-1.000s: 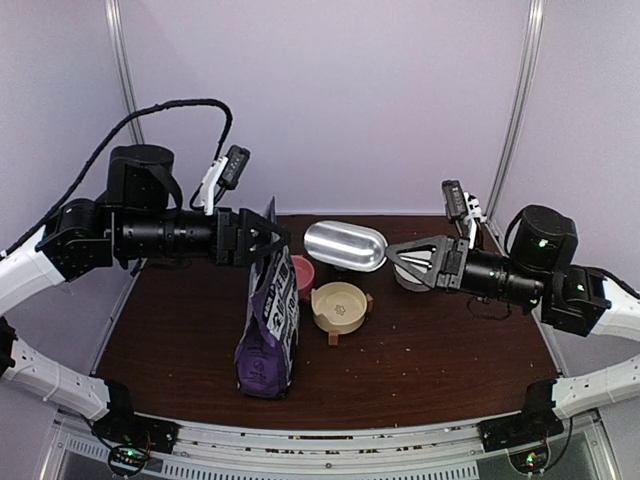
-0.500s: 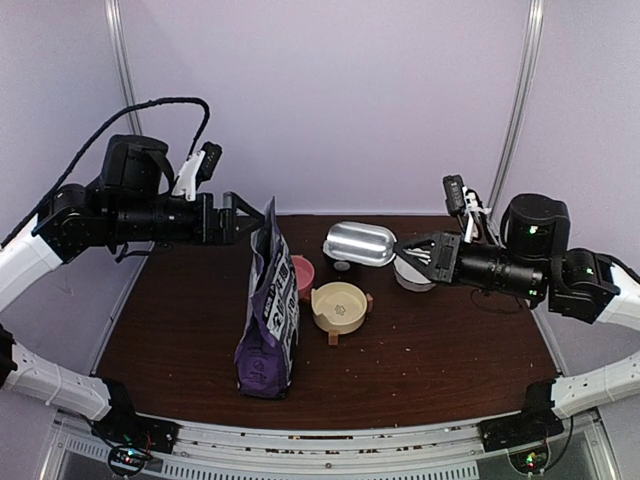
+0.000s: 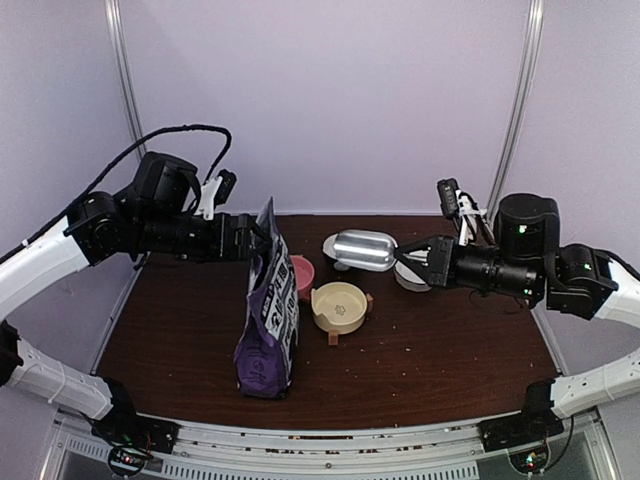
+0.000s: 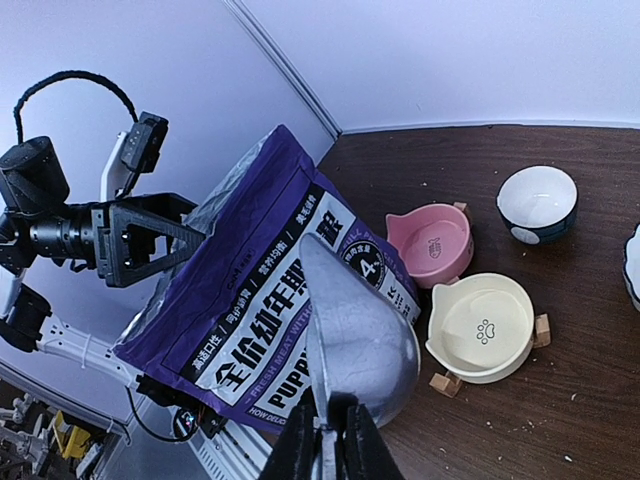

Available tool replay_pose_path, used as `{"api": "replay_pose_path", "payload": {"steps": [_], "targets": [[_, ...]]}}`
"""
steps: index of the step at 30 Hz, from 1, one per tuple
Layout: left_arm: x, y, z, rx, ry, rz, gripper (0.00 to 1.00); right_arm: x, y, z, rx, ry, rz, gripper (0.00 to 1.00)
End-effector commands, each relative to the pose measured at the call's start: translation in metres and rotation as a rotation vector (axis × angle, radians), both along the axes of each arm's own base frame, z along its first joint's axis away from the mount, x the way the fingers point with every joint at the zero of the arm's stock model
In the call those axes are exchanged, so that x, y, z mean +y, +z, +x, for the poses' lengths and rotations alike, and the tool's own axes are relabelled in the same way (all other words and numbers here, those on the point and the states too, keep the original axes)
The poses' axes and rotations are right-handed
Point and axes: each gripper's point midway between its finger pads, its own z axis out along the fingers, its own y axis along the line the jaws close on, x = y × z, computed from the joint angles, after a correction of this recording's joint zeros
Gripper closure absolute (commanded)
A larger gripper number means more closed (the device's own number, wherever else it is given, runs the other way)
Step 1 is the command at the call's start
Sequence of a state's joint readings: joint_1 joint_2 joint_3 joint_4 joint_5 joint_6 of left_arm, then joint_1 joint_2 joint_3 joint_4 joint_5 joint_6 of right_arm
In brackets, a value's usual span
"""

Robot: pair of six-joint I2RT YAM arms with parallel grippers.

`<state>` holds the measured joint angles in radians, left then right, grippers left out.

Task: Serve the pet food

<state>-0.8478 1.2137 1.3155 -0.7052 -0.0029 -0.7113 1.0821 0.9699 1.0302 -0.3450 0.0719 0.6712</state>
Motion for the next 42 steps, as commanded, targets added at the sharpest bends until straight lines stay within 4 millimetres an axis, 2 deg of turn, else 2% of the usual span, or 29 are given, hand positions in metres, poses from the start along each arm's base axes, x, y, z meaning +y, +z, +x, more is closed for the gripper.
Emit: {"api": "replay_pose_path", "payload": {"steps": [1, 4, 6, 9, 14, 15, 18, 20, 23, 25, 27, 28, 29, 32, 35, 38, 42], "targets": [[-0.004, -0.008, 0.008, 0.009, 0.016, 0.002, 0.17, -0.005, 0.012, 0.005, -0.037, -0.03, -0.009, 1.0], [-0.005, -0.009, 0.008, 0.015, 0.011, 0.0, 0.38, -0.006, 0.007, 0.006, -0.029, -0.037, -0.025, 1.0], [-0.006, -0.007, 0.008, 0.014, 0.009, -0.003, 0.49, -0.007, 0.005, 0.006, -0.028, -0.042, -0.03, 1.0], [-0.008, -0.006, 0.008, 0.013, -0.002, -0.002, 0.69, -0.008, 0.001, 0.008, -0.022, -0.053, -0.04, 1.0], [-0.007, -0.007, 0.01, 0.017, -0.001, 0.03, 0.95, -0.008, -0.005, 0.009, -0.012, -0.06, -0.066, 1.0], [-0.006, -0.007, 0.011, 0.016, 0.002, 0.043, 0.99, -0.009, -0.006, 0.01, -0.011, -0.067, -0.071, 1.0], [0.006, -0.002, 0.017, -0.001, 0.027, 0.09, 1.0, -0.012, -0.008, 0.013, -0.01, -0.088, -0.092, 1.0], [0.025, 0.005, 0.022, -0.024, 0.056, 0.141, 1.0, -0.015, -0.008, 0.015, -0.009, -0.106, -0.107, 1.0], [0.074, 0.025, 0.034, -0.084, 0.137, 0.286, 1.0, -0.018, -0.007, 0.017, -0.006, -0.128, -0.126, 1.0], [0.114, 0.047, 0.041, -0.126, 0.22, 0.383, 1.0, -0.019, -0.007, 0.018, -0.005, -0.134, -0.131, 1.0], [0.143, 0.07, 0.044, -0.173, 0.273, 0.468, 1.0, -0.02, -0.008, 0.018, -0.003, -0.139, -0.132, 1.0], [0.165, 0.098, 0.044, -0.23, 0.323, 0.54, 1.0, -0.02, -0.008, 0.018, 0.001, -0.142, -0.124, 1.0], [0.168, 0.106, 0.045, -0.245, 0.329, 0.556, 1.0, -0.019, -0.008, 0.018, 0.004, -0.143, -0.12, 1.0], [0.164, 0.117, 0.044, -0.27, 0.314, 0.53, 1.0, -0.018, -0.008, 0.017, 0.014, -0.14, -0.101, 1.0], [0.144, 0.112, 0.044, -0.271, 0.251, 0.432, 1.0, -0.018, -0.007, 0.015, 0.024, -0.134, -0.072, 1.0], [0.108, 0.088, 0.034, -0.255, 0.1, 0.281, 1.0, -0.019, -0.007, 0.011, 0.029, -0.125, -0.038, 1.0], [0.057, 0.026, 0.007, -0.162, -0.064, 0.115, 1.0, -0.019, -0.015, 0.006, 0.04, -0.112, -0.03, 1.0]]}}
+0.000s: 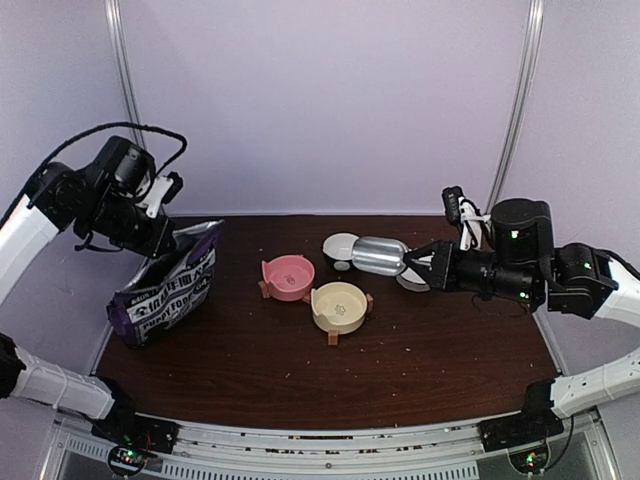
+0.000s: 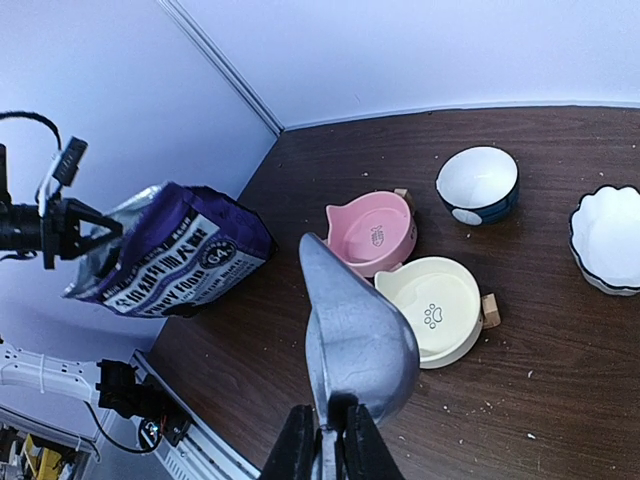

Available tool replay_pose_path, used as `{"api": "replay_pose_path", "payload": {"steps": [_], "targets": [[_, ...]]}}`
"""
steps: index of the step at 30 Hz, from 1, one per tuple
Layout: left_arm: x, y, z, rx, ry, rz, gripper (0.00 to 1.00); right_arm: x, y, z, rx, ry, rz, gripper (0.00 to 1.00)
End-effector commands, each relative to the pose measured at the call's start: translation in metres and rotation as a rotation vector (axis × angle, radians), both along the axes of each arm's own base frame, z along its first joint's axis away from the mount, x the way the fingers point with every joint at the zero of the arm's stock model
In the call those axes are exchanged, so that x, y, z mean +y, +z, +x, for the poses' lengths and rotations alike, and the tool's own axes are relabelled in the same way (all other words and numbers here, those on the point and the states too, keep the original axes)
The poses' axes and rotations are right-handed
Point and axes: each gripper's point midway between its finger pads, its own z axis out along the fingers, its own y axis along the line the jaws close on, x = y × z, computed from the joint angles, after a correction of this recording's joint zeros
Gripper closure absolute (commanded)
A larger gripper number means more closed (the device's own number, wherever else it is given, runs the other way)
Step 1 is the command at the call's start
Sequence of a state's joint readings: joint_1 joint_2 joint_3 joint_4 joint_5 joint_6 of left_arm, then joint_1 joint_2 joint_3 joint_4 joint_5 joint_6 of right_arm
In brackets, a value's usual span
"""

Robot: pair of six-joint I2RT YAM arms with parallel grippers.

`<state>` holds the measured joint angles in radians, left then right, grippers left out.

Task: Serve the pet food

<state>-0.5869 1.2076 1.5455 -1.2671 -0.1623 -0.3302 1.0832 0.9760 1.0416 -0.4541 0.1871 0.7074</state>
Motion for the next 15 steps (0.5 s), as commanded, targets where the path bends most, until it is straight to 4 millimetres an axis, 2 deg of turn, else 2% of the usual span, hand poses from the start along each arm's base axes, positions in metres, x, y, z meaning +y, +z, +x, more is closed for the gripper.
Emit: {"api": "replay_pose_path", "payload": {"steps": [1, 2, 4, 7, 11, 15], "targets": [[-0.094, 0.013, -0.008, -0.117, -0.229, -0.408, 1.0, 0.001, -0.001, -0.007, 0.005, 0.011, 0.048, 1.0], [-0.109, -0.004, -0.022, -0.081, -0.27, -0.404, 1.0, 0.001, -0.003, -0.008, 0.008, 0.013, 0.043, 1.0], [-0.125, -0.032, -0.04, -0.032, -0.292, -0.365, 1.0, 0.003, -0.008, -0.01, 0.016, 0.019, 0.036, 1.0], [-0.147, -0.062, -0.064, 0.028, -0.316, -0.363, 1.0, 0.009, -0.013, -0.013, 0.026, 0.042, 0.029, 1.0], [-0.183, -0.076, -0.086, 0.067, -0.348, -0.495, 1.0, 0.027, -0.009, -0.026, 0.009, 0.128, 0.034, 1.0], [-0.201, -0.081, -0.087, 0.073, -0.33, -0.509, 1.0, 0.051, -0.001, -0.048, 0.004, 0.246, 0.078, 1.0]]}}
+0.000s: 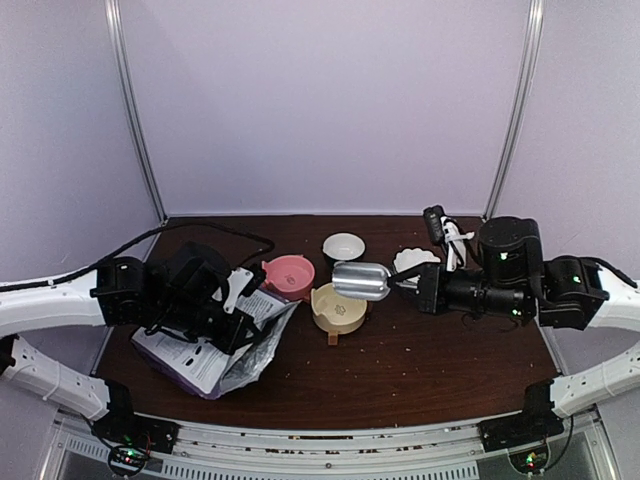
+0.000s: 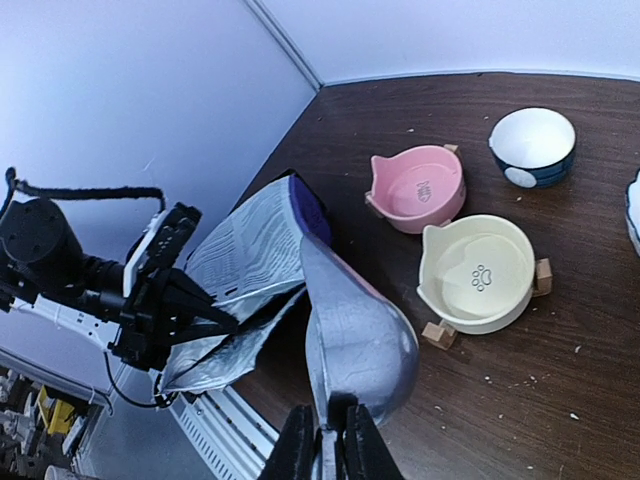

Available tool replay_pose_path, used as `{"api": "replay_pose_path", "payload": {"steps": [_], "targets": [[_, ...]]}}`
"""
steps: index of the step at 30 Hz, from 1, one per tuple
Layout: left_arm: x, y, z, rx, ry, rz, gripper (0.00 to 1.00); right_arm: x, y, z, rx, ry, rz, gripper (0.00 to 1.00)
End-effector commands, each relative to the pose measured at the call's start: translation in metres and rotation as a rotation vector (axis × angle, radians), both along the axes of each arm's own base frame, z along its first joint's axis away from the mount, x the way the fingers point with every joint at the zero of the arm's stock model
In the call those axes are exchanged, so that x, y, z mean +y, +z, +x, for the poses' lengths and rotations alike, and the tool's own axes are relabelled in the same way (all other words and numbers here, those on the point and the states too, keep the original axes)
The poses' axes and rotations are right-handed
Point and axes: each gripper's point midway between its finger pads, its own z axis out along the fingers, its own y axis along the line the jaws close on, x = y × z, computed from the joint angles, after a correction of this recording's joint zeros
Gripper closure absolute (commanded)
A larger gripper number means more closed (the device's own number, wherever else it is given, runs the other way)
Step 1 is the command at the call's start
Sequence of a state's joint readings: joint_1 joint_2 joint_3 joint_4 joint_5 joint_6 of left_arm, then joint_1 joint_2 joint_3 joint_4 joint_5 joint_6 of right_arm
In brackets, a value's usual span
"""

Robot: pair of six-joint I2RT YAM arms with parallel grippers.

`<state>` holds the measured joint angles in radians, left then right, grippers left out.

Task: Serve the pet food

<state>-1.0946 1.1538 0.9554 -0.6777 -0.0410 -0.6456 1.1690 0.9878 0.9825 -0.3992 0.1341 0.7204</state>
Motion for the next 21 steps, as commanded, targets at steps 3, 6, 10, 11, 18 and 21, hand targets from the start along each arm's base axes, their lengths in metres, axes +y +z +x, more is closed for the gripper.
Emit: {"api": "replay_pose_path", "payload": {"steps": [3, 6, 10, 11, 18, 21], "targets": [[-0.057, 0.051, 0.016, -0.061, 0.051, -0.252, 1.0, 0.036, 0.012, -0.029, 0.0, 0.151, 0.088, 1.0], [-0.06, 0.055, 0.02, -0.077, 0.064, -0.251, 1.0, 0.051, -0.006, -0.033, 0.044, 0.167, 0.061, 1.0], [-0.063, 0.052, 0.02, -0.069, 0.063, -0.244, 1.0, 0.068, -0.019, -0.039, 0.07, 0.19, 0.045, 1.0], [-0.063, 0.051, 0.02, -0.067, 0.064, -0.242, 1.0, 0.071, -0.021, -0.039, 0.077, 0.191, 0.045, 1.0], [-0.067, 0.055, 0.02, -0.073, 0.056, -0.245, 1.0, 0.095, -0.029, -0.035, 0.085, 0.202, 0.005, 1.0], [-0.065, 0.059, 0.021, -0.086, 0.062, -0.252, 1.0, 0.1, -0.04, -0.027, 0.094, 0.167, -0.05, 1.0]]}}
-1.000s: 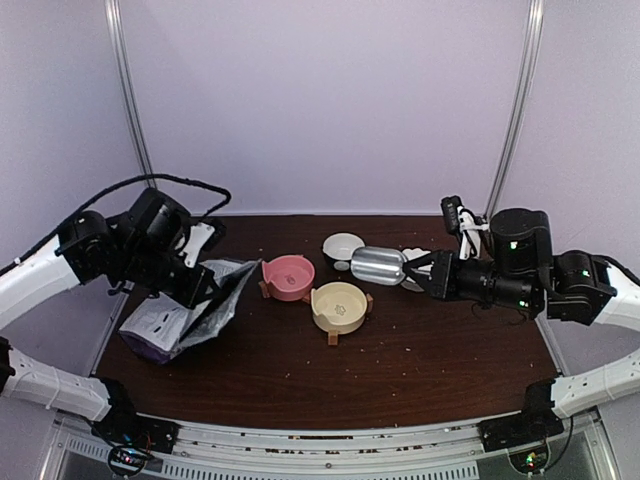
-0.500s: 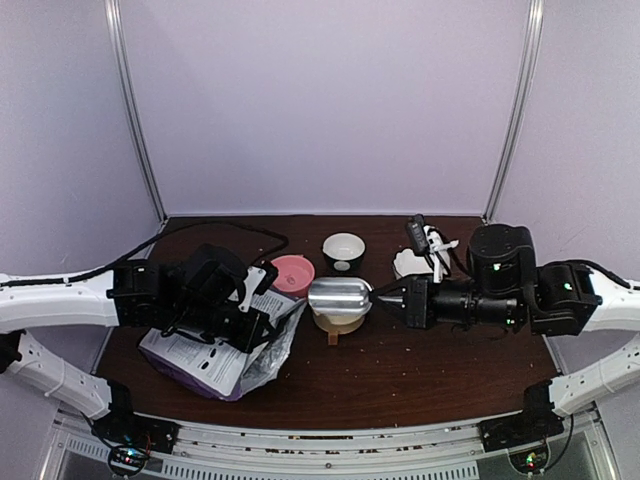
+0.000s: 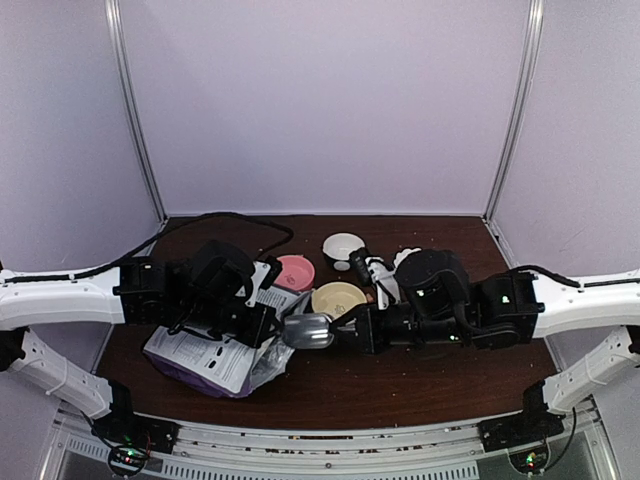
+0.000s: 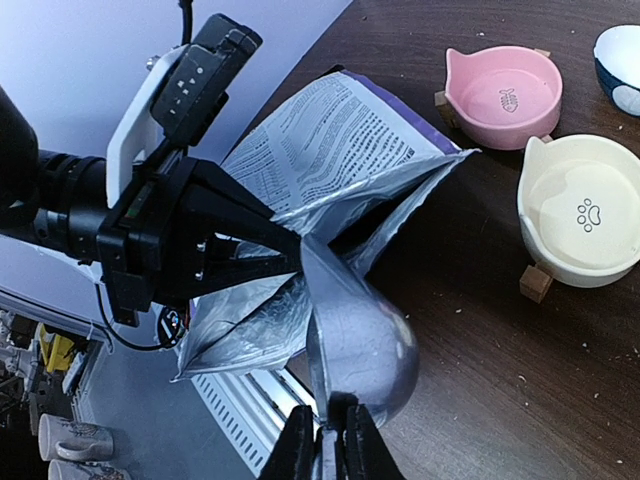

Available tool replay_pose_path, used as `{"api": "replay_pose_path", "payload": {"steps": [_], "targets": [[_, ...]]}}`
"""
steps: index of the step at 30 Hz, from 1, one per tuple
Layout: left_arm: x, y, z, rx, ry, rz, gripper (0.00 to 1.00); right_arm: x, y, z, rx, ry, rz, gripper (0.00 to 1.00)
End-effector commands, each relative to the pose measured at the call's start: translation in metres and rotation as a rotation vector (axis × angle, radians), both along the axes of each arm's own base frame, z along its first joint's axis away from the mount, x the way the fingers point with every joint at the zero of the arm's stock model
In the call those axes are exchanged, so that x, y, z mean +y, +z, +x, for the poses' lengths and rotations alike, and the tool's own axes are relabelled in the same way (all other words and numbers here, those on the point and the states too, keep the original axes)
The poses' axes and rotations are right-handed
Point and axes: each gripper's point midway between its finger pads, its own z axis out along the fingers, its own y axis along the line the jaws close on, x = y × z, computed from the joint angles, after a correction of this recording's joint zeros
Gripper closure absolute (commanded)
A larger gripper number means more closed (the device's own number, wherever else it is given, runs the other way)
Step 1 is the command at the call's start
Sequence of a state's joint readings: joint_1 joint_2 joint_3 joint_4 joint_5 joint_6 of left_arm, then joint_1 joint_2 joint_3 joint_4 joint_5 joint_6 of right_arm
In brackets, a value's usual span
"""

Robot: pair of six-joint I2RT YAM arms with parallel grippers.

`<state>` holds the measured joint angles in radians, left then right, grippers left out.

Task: Serve the pet food

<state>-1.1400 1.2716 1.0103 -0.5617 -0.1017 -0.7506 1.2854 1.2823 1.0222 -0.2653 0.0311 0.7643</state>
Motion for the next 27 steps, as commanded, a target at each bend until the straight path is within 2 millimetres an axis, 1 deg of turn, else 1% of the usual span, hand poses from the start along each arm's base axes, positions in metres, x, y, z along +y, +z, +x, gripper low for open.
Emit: {"api": "replay_pose_path", "payload": {"steps": [1, 5, 8, 11, 13, 15, 16, 17, 18, 19, 20, 21, 22, 24, 25, 27], "targets": [[-0.027, 0.058, 0.008, -0.093, -0.009, -0.191, 1.0, 0.016, 0.017, 0.009, -0.023, -0.028, 0.018, 1.0], [-0.027, 0.064, 0.006, -0.102, -0.02, -0.203, 1.0, 0.032, 0.019, 0.014, -0.041, -0.026, 0.038, 1.0], [-0.028, 0.07, 0.005, -0.115, -0.035, -0.216, 1.0, 0.049, 0.022, 0.018, -0.054, -0.019, 0.047, 1.0], [-0.027, 0.079, 0.004, -0.142, -0.045, -0.224, 1.0, 0.066, 0.015, 0.023, -0.054, -0.015, 0.043, 1.0], [-0.02, 0.087, 0.008, -0.176, -0.033, -0.209, 1.0, 0.072, 0.007, 0.028, -0.055, -0.034, 0.022, 1.0], [0.0, 0.093, 0.015, -0.223, 0.015, -0.134, 1.0, 0.068, -0.007, 0.035, -0.052, -0.079, -0.032, 1.0], [0.014, 0.097, 0.02, -0.254, 0.057, -0.08, 1.0, 0.063, -0.013, 0.039, -0.054, -0.105, -0.064, 1.0], [0.029, 0.104, 0.025, -0.283, 0.098, -0.033, 1.0, 0.053, -0.024, 0.042, -0.052, -0.137, -0.119, 1.0], [0.045, 0.111, 0.03, -0.316, 0.145, 0.019, 1.0, 0.043, -0.031, 0.046, -0.055, -0.173, -0.164, 1.0], [0.057, 0.121, 0.034, -0.347, 0.178, 0.051, 1.0, 0.034, -0.036, 0.049, -0.061, -0.201, -0.203, 1.0], [0.065, 0.13, 0.035, -0.371, 0.186, 0.071, 1.0, 0.026, -0.041, 0.052, -0.07, -0.226, -0.242, 1.0], [0.068, 0.137, 0.036, -0.39, 0.18, 0.083, 1.0, 0.02, -0.044, 0.054, -0.079, -0.241, -0.271, 1.0], [0.066, 0.143, 0.035, -0.401, 0.158, 0.08, 1.0, 0.015, -0.046, 0.055, -0.083, -0.25, -0.293, 1.0], [0.052, 0.147, 0.028, -0.391, 0.078, 0.051, 1.0, 0.013, -0.047, 0.057, -0.089, -0.252, -0.308, 1.0], [0.042, 0.146, 0.025, -0.38, 0.041, 0.033, 1.0, 0.014, -0.046, 0.057, -0.091, -0.25, -0.308, 1.0], [0.02, 0.138, 0.019, -0.34, -0.032, -0.006, 1.0, 0.018, -0.043, 0.057, -0.09, -0.242, -0.289, 1.0]]}}
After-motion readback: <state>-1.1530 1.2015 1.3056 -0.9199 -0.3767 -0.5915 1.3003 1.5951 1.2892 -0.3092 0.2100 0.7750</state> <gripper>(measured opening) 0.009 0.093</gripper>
